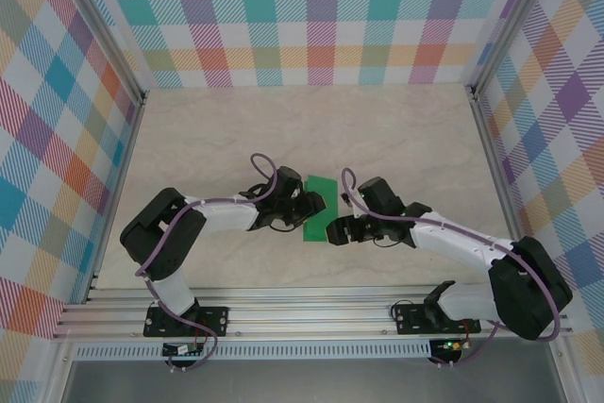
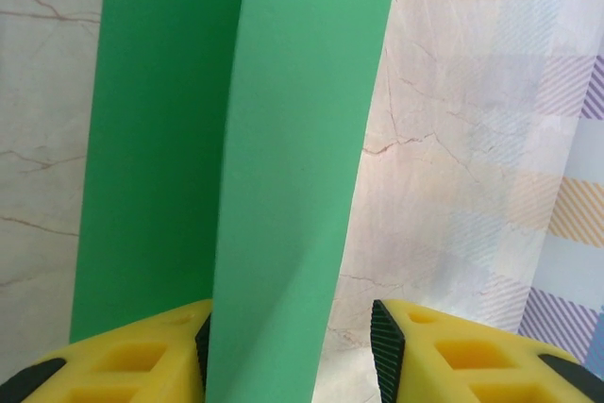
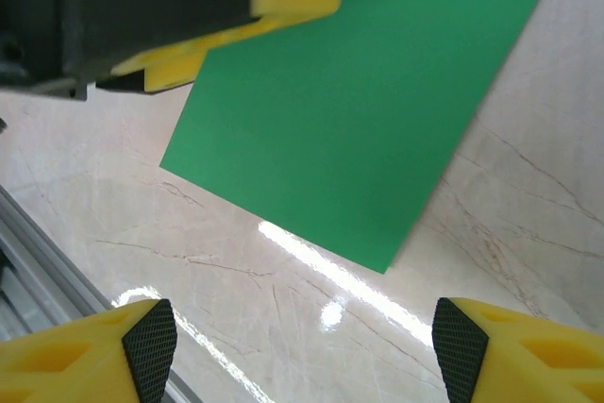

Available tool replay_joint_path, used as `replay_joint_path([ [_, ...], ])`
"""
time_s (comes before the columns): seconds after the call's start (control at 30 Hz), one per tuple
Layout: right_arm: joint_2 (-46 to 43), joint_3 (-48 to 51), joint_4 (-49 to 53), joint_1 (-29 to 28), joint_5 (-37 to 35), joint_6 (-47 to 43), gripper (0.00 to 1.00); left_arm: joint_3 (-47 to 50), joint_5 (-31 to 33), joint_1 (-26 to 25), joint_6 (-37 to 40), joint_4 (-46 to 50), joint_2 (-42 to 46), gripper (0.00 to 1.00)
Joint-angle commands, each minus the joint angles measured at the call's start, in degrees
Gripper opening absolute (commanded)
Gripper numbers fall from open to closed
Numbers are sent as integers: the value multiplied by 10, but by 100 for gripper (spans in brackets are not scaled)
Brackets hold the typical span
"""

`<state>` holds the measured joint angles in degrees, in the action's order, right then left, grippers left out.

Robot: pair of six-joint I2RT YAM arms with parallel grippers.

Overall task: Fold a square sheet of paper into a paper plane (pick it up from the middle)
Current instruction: Fold the triangle a second time at the center of the table.

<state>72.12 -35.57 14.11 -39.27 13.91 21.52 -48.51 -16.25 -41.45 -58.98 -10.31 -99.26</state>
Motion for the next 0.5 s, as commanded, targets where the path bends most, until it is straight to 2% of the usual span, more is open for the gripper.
replay_joint_path([
  [0.0, -12, 4, -42, -27, -47, -20, 75, -8, -17, 14, -21, -28, -6, 46],
  [0.27, -5, 8, -89, -72, -78, -38, 79, -11, -54, 26, -70, -78, -27, 36],
  [0.47, 11, -11, -86, -116, -135, -60, 80, -15, -60, 27, -93, -85, -30, 37],
])
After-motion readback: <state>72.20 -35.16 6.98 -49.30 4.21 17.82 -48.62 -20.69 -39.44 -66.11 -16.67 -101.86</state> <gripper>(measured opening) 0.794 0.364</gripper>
